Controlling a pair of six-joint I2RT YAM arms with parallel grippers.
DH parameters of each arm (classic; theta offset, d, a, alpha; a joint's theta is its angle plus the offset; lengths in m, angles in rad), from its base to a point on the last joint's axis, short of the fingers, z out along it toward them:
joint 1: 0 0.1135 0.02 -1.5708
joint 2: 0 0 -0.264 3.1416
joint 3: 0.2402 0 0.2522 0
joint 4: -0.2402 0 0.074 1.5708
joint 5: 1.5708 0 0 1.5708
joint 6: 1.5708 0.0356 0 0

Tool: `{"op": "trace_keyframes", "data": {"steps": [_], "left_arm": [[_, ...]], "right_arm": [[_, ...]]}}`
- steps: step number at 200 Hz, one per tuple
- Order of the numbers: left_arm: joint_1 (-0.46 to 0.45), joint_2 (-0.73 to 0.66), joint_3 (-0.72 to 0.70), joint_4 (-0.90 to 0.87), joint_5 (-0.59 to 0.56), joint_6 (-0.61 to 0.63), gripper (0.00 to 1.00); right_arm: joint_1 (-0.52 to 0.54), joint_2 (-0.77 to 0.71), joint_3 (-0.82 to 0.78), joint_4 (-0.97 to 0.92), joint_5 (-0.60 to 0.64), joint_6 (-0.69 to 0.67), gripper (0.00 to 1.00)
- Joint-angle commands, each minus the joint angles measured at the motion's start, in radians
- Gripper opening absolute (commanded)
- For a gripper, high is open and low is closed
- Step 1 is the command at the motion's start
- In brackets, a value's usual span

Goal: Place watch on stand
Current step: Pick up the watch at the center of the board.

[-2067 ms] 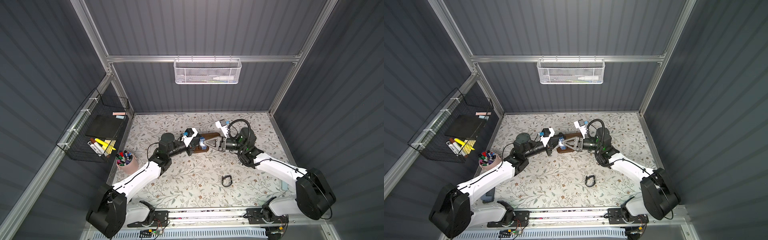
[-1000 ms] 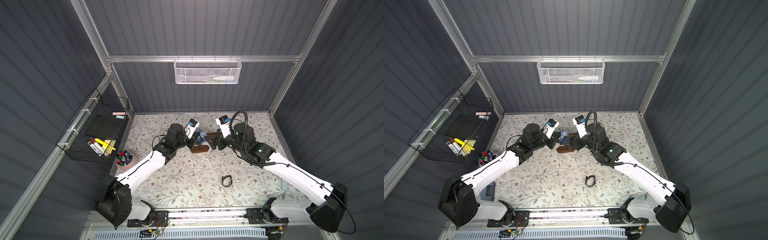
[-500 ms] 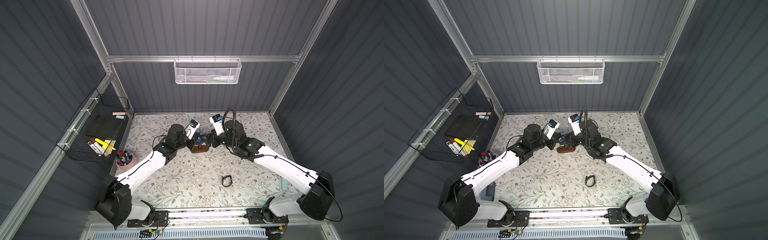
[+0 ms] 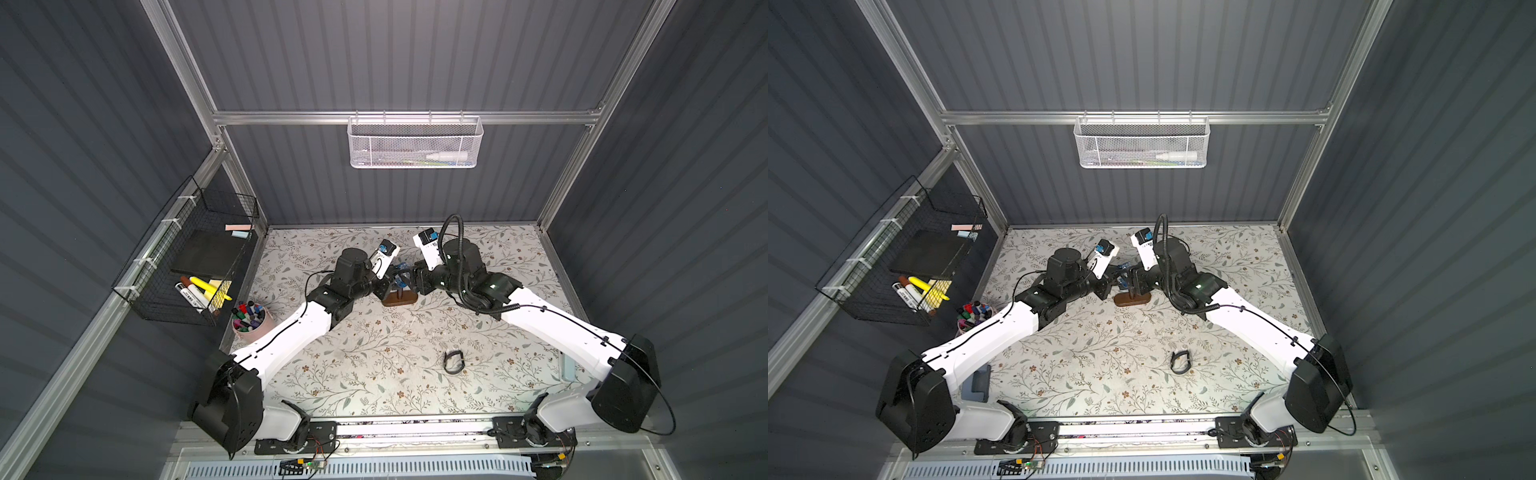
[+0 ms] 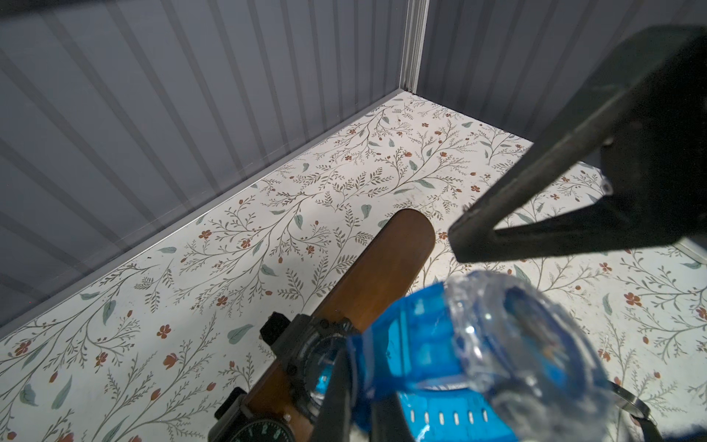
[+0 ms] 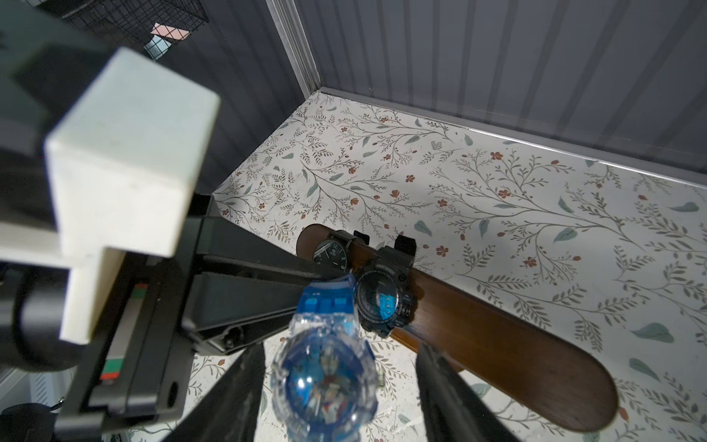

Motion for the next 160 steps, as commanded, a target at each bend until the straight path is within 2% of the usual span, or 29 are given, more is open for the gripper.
{"op": "trace_keyframes", "data": {"steps": [1, 78, 106, 160], "left_arm": [[-0.002, -0.009, 0.015, 0.0, 0.007, 0.012, 0.0], [-0.002, -0.01, 0.015, -0.004, 0.017, 0.018, 0.0], [-0.002, -0.009, 0.017, -0.014, 0.019, 0.023, 0.0], [-0.002, -0.01, 0.015, -0.019, 0.018, 0.026, 0.0]], "right_arm": [[0.015, 0.008, 0.038, -0.036, 0.016, -0.027, 0.61], [0.026, 0.023, 0.058, -0.07, 0.05, -0.053, 0.54], [0.026, 0.03, 0.06, -0.064, 0.041, -0.053, 0.4], [0.025, 0.042, 0.065, -0.068, 0.028, -0.056, 0.34]]}}
